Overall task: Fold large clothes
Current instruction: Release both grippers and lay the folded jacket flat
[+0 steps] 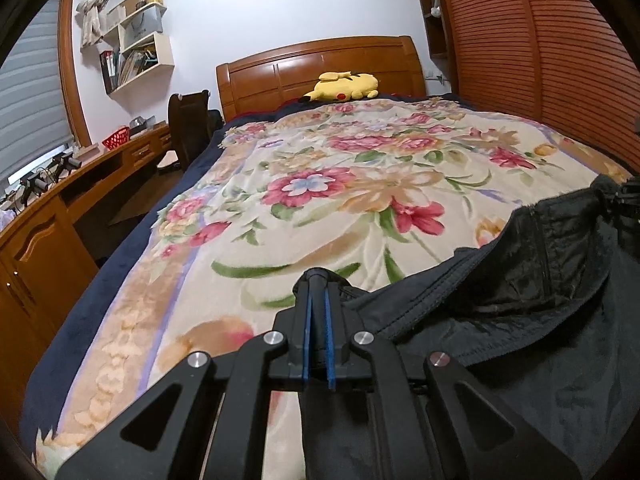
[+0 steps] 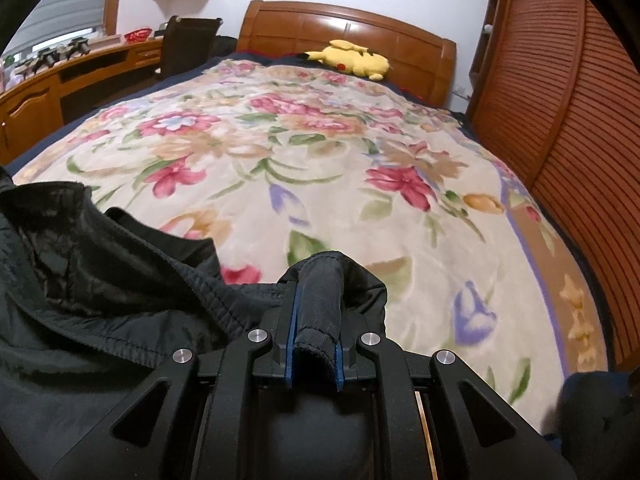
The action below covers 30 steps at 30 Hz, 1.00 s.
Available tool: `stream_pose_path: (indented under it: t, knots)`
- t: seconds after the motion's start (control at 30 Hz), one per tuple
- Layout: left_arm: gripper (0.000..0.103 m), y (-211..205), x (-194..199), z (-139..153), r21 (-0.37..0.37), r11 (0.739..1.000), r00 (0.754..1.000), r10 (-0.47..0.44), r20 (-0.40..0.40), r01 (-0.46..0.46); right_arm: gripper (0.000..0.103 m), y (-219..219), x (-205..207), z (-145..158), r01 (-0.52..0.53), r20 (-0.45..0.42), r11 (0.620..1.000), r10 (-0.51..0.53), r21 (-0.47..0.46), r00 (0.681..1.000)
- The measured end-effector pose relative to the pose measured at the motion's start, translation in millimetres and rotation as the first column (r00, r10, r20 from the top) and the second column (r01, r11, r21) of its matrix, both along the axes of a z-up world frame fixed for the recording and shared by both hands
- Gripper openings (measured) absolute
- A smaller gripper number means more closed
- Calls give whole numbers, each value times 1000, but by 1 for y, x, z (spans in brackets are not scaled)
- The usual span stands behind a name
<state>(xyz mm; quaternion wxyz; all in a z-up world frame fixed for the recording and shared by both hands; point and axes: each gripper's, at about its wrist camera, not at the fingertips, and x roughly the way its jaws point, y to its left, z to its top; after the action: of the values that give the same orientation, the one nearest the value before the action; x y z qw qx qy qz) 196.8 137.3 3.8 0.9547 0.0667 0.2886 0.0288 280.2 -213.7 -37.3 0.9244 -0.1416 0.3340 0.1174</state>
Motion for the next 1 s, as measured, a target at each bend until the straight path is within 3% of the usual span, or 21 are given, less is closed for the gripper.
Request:
stream_pose_path:
  t: [0.13,0.23,0.3,0.33,0.37,0.67,0.77,1.0]
  knots:
    - [8,11,-1,1,-31,999,1000,20,-3,-20,12,1,7,-3,5,-34,1000,-5,23,999]
    - [17,21,-12,4,-49,998,1000,28,4,-28,24,-4,5,0,12,-55,999,-9,53,998]
    - [25,29,-26,5,-82,996,1000,18,-9,-19,45,-10,-3,6,35,-43,998,-32,54,999]
    - [29,31,-33,4,-89,996,1000,9,-17,-10,69,-13,-10,11,58,-14,997,-58,46,998]
    - [33,32,-40,3,-88,996,1000,-1,-26,-1,80,-17,-18,16,70,11,996,-71,45,997]
    - [45,26,-125,-17,-103,993,995,-71,-74,64,81,-32,-110,25,9,14,999,-9,38,1000]
    - [52,23,-150,-31,-144,985,988,-108,-106,92,81,-37,-143,14,-12,-15,998,13,63,1000]
    - [53,15,-179,-54,-179,979,981,-126,-146,99,84,-48,-191,-19,-8,-60,998,12,59,998]
